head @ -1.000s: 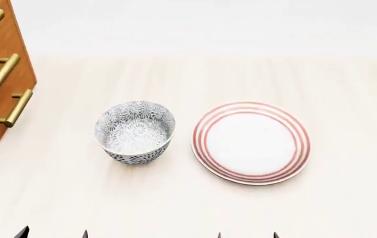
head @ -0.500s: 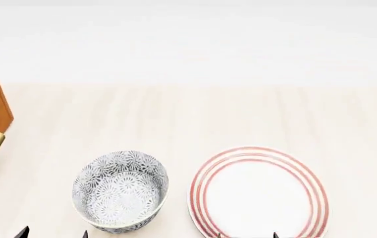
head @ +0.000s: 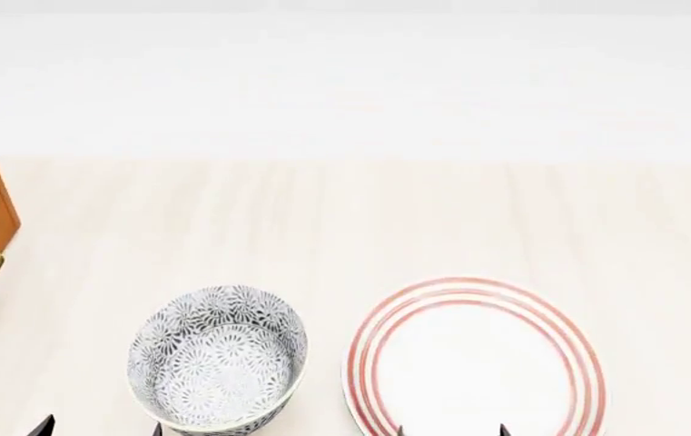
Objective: Open the top drawer of the cabinet.
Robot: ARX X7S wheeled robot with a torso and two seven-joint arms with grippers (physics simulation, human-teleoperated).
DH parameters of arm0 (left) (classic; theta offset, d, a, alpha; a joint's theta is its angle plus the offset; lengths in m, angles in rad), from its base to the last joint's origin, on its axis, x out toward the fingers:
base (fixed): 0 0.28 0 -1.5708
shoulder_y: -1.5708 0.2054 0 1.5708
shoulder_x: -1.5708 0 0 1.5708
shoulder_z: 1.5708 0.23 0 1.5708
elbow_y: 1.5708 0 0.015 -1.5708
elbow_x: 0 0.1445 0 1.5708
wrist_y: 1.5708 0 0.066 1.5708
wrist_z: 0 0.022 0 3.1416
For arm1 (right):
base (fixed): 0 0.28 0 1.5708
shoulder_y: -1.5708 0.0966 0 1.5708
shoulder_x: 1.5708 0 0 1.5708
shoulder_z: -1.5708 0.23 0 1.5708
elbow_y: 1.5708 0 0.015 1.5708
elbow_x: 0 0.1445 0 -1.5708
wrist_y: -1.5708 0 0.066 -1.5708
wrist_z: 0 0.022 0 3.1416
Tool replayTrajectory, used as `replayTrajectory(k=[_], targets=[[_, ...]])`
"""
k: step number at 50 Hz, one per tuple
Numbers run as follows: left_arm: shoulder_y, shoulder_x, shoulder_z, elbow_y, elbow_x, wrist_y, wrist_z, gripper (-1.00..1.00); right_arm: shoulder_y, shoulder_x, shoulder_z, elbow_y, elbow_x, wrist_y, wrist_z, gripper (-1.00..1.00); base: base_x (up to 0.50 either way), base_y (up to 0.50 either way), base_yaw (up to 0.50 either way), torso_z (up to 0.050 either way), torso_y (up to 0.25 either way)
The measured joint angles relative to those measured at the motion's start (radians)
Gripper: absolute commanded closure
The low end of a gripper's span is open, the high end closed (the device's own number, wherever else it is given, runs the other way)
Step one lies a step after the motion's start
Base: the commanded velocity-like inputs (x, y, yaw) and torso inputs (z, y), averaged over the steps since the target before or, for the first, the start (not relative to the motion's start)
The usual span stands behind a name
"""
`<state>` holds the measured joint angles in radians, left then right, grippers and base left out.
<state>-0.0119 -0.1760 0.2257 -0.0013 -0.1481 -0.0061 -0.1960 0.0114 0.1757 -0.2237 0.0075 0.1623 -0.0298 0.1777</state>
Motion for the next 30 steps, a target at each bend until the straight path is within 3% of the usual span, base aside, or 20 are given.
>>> replayTrajectory(k=[25, 30], targets=[[-0.002, -0.012, 0.016, -0.005, -0.011, 0.007, -0.015, -1.00, -0.003, 0.015, -0.021, -0.005, 0.012, -0.017, 0.004, -1.00, 0.00, 0.47, 0.00, 0.000, 0.000], [-0.002, -0.017, 0.017, -0.004, -0.013, 0.006, -0.018, -1.00, -0.002, 0.015, -0.025, -0.006, 0.016, -0.015, 0.006, -1.00, 0.00, 0.04, 0.00, 0.000, 0.000]])
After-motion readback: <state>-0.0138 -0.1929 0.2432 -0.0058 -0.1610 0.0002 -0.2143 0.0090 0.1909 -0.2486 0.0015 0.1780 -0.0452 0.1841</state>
